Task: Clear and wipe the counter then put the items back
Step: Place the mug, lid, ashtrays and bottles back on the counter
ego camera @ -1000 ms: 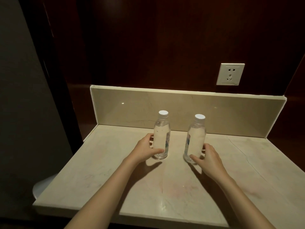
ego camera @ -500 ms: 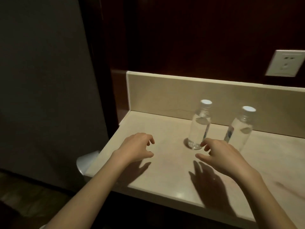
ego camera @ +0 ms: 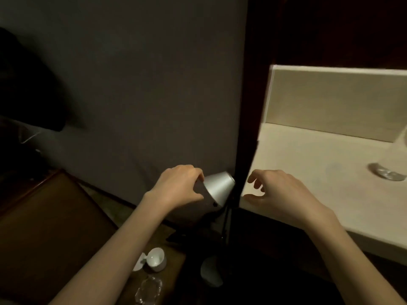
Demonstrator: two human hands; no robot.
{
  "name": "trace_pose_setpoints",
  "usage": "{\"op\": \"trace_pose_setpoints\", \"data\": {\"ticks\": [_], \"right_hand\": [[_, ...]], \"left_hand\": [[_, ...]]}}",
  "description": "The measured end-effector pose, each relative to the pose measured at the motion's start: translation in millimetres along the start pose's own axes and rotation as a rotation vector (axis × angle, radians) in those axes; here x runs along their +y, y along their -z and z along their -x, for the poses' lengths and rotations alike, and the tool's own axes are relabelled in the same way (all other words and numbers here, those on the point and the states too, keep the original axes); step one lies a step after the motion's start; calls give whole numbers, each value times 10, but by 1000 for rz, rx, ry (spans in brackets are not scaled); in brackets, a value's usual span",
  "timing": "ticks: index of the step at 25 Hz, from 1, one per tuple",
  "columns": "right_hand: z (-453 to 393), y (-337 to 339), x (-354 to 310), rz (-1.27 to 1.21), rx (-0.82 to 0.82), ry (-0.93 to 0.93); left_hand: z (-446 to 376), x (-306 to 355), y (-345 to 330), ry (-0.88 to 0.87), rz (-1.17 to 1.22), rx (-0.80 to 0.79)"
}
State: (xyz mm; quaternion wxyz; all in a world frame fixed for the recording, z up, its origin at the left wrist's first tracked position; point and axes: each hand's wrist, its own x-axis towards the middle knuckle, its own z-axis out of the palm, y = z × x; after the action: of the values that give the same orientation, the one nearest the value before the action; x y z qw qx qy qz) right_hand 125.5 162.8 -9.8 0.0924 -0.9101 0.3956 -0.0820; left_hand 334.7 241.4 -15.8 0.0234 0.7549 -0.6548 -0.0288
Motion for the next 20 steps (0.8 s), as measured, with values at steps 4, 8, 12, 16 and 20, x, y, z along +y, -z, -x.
{"op": "trace_pose_setpoints", "data": {"ticks": [4, 8, 12, 16, 20], "right_hand": [[-215, -437, -705, -29, -47, 30], [-331, -817, -1191, -43, -118, 85], [-445, -1188, -1484, -41, -226, 149], [-556, -1509, -1685, -57, -317, 182], [-605, -1882, -1843, -94, -370, 147]], "left_hand": [[475, -799, -73, 87, -1, -11], [832, -1278, -278, 170, -7, -51], [1146, -1606, -521, 286, 0, -79], [1326, -1855, -784, 401, 21, -152], [1351, -2062, -1063, 436, 58, -170]]}}
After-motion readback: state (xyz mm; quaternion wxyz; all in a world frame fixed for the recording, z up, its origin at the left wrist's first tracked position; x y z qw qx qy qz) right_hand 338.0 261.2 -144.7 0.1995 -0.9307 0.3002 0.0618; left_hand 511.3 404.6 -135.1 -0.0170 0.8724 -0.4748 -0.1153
